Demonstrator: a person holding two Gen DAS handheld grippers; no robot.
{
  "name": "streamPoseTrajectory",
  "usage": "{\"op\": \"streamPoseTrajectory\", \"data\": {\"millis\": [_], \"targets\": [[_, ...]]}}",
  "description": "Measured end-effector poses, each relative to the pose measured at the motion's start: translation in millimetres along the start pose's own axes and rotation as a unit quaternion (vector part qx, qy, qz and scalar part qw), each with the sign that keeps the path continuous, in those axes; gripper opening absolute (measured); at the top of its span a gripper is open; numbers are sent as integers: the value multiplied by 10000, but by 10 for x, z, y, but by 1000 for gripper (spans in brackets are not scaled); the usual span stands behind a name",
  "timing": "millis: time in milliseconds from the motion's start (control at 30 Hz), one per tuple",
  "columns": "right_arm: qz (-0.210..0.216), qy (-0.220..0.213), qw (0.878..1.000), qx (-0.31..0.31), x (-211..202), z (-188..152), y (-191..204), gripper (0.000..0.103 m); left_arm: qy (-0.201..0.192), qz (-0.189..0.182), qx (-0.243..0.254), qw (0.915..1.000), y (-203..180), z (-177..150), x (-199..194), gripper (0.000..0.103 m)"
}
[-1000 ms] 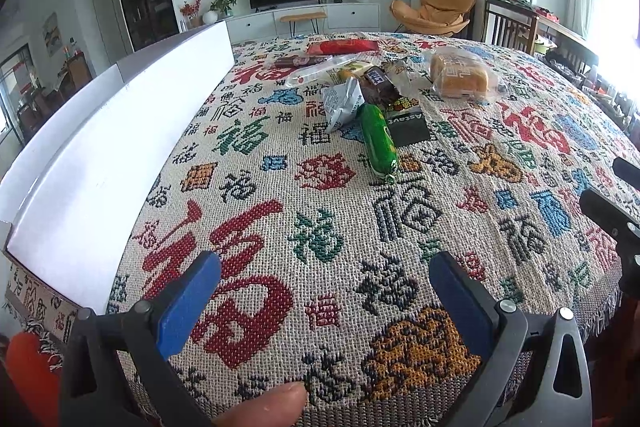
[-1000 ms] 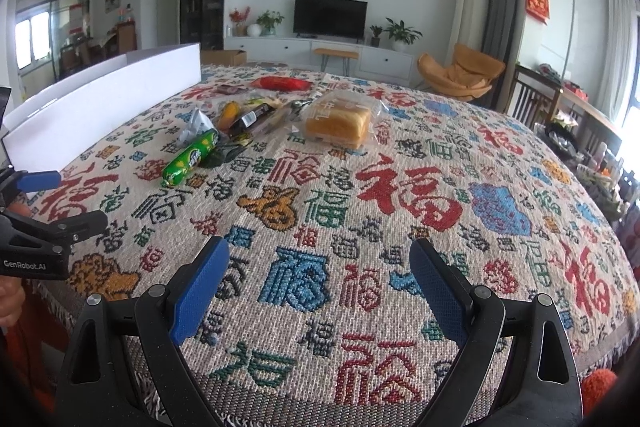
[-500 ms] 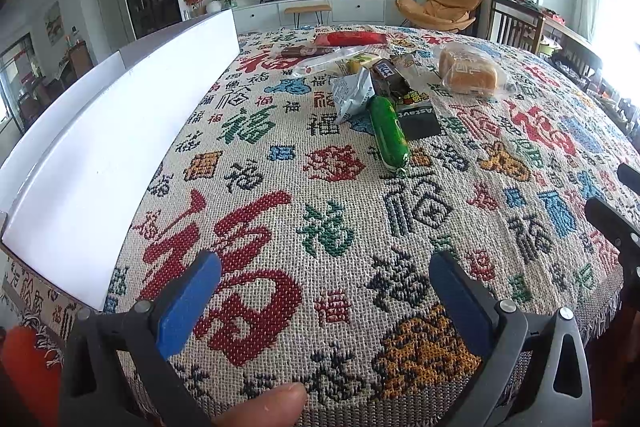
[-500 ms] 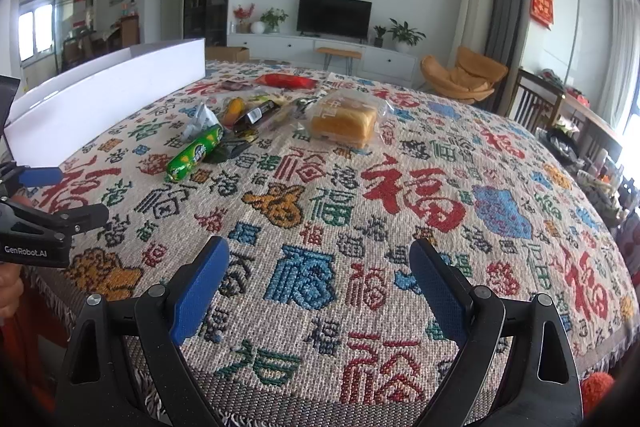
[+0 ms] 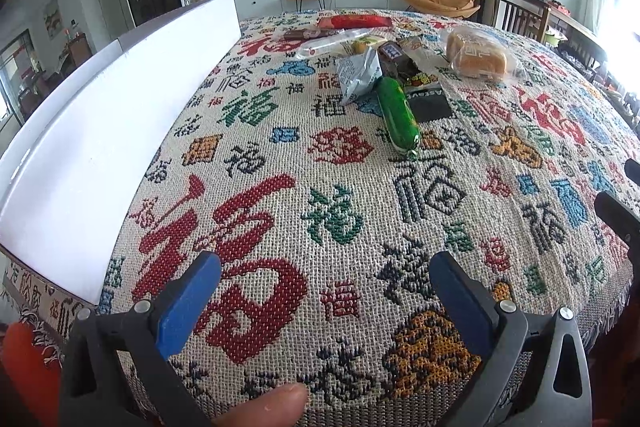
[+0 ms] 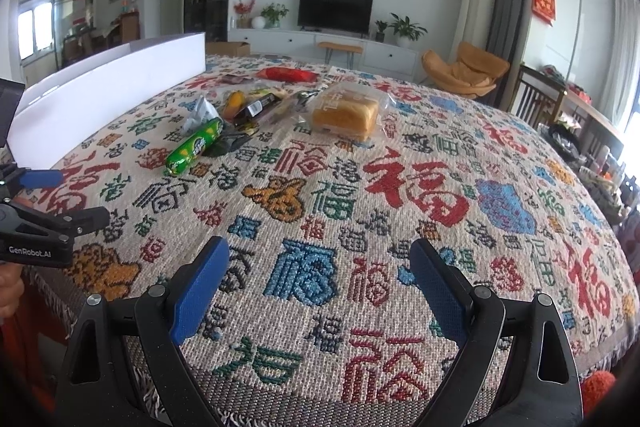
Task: Organize snacks
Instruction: 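Move the right tool toward the bagged bread loaf while the left tool approaches the snack pile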
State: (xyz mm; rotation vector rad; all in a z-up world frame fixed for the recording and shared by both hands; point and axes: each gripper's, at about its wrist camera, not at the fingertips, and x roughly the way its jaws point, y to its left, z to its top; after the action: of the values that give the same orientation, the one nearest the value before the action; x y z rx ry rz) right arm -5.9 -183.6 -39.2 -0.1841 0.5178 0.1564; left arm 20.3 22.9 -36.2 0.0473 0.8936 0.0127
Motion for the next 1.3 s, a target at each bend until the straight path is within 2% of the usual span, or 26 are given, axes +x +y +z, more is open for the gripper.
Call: {"op": "streamPoseTrajectory", "data": {"millis": [133, 267, 400, 467, 633, 767, 967, 1133, 1300], "targets": [[199, 251, 9992, 230, 123, 52, -131, 94, 178, 20, -24, 9998, 32, -17, 82, 103], [274, 811, 9948, 553, 449, 213, -413, 94, 342, -110, -209, 9991, 114, -26, 135, 103], [89, 1488, 9864, 692, 879, 315, -681, 94, 390, -128, -224, 9989, 120, -21, 149, 103], [-59, 1660, 9835, 723, 1089, 341, -804, 94, 411, -122, -229, 9988, 116, -19, 148, 103], [-152, 1462, 9850, 907, 1328, 443, -1035, 94, 476, -63, -310, 9984, 112, 11, 171, 103], [-157, 1399, 9858, 915, 1374, 458, -1056, 95, 770, -90, -292, 9966, 118, 107, 234, 103], [-147, 1408, 9855, 937, 1384, 465, -1064, 95, 1089, -497, 289, 9924, 68, 474, 524, 103], [-134, 1409, 9854, 949, 1392, 471, -1057, 96, 907, -773, 654, 9907, -5, 851, 823, 103], [-132, 1407, 9854, 952, 1399, 473, -1059, 96, 553, -957, 845, 9903, -52, 1200, 1095, 103]]}}
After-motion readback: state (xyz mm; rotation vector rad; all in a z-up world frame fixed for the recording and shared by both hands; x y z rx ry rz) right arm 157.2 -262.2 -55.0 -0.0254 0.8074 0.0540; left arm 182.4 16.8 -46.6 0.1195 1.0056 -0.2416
